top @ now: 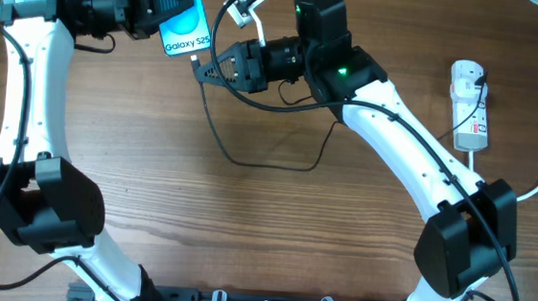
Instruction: Plug charger to phone and switch on socket
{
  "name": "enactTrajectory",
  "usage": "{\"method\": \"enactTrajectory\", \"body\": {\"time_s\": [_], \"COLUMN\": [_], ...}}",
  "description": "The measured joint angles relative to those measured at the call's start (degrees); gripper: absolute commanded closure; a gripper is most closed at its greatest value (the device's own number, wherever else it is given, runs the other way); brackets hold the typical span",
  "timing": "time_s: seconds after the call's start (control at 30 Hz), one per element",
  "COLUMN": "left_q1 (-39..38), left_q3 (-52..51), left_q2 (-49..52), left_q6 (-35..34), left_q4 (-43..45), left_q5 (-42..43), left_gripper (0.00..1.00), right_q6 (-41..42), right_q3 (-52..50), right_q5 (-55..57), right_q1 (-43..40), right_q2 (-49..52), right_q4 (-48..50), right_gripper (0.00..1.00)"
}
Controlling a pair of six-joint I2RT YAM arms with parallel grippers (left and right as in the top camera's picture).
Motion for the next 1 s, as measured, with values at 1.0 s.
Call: {"method": "enactTrajectory", "body": {"time_s": [1.0], "left_q1": [-1.7], "left_q3": [0.0], "left_q2": [0.0], "left_q6": [0.0], "left_q4": [-0.1], "left_q5": [0.2], "left_gripper": [0.96], "right_q6": [0.0], "right_q3": [0.0], "right_q5": [-0.3], "right_q1": [-0.5], "right_q2": [0.0], "right_q4": [-0.5], "right_gripper": [0.96]}}
